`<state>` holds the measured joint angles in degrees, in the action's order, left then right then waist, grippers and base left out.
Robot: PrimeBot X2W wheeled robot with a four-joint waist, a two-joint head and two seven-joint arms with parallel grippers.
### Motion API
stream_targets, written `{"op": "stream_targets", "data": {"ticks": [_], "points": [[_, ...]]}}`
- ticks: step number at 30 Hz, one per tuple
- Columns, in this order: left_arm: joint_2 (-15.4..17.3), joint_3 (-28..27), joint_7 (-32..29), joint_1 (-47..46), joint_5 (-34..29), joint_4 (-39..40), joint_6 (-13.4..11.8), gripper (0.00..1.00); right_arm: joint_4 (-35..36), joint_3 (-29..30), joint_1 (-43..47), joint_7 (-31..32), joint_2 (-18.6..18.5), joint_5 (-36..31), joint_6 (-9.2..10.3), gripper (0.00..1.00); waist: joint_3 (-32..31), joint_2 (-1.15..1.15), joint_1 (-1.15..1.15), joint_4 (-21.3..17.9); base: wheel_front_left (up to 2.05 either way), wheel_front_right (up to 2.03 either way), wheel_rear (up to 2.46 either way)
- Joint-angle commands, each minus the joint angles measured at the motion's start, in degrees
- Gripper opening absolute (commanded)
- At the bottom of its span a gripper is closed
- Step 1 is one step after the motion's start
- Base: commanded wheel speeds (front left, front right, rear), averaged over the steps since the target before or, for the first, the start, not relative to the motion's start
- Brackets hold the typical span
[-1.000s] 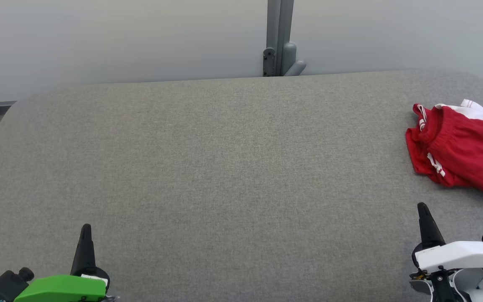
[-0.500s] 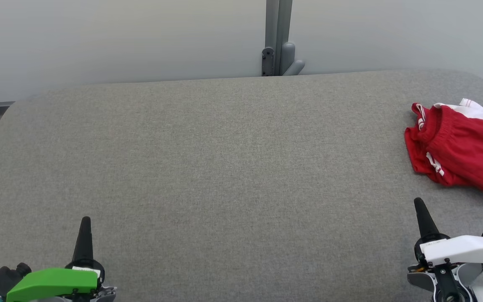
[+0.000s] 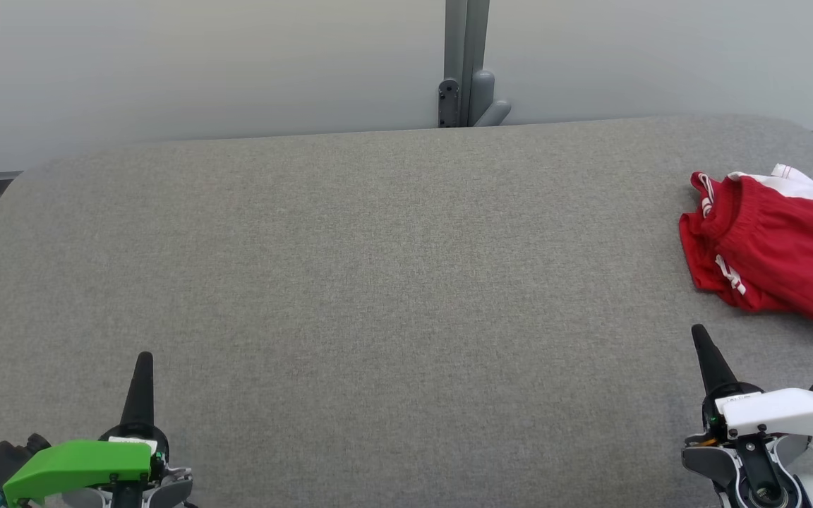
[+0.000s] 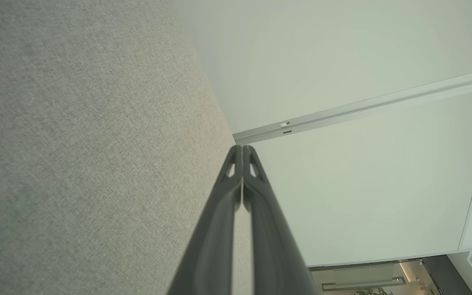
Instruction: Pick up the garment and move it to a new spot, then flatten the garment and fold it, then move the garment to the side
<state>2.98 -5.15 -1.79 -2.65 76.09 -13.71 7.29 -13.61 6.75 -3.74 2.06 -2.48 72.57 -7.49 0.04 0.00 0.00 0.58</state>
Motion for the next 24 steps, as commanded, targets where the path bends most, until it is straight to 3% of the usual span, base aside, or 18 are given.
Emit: {"op": "stream_targets", "data": {"ticks": [1,24], "points": [[0.52,-0.22,-0.24,-1.36,1.38,0.12,0.25,0.0,0.12,-0.03,-0.9,0.41,-0.38,1.22,-0.03,0.0,0.0,0.0,0.0,-0.01,0.0,0.0,0.0],[0.49,-0.83,-3.21,-3.5,11.87,-0.46,0.32,0.0,-0.44,-0.19,-2.4,3.18,-0.5,13.9,-0.02,0.0,0.09,0.0,0.0,-0.37,0.0,0.0,0.0]]}}
